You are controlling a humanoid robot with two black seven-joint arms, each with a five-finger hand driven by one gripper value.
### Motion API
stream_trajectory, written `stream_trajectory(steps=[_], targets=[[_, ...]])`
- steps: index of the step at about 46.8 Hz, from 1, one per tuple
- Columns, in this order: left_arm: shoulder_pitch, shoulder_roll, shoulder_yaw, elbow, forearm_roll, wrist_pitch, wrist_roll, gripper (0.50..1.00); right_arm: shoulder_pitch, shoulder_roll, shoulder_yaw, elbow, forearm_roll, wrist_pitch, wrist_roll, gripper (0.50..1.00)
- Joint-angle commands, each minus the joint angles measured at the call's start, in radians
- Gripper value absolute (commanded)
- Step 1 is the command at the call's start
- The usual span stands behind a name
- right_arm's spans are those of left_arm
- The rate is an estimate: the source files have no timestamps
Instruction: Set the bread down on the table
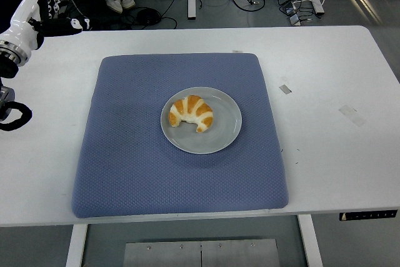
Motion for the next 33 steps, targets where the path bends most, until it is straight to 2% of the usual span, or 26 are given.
stream_trajectory(steps=[1,33], targets=[[0.002,-0.002,0.0,-0.001,0.004,0.0,0.0,0.975,0.0,0.0,0.0,0.0,0.0,0.0,0.0,1.0],[-0.02,-0.002,-0.001,-0.004,-0.006,0.001,0.0,0.98,0.0,0.0,0.0,0.0,0.0,0.0,0.0,1.0]])
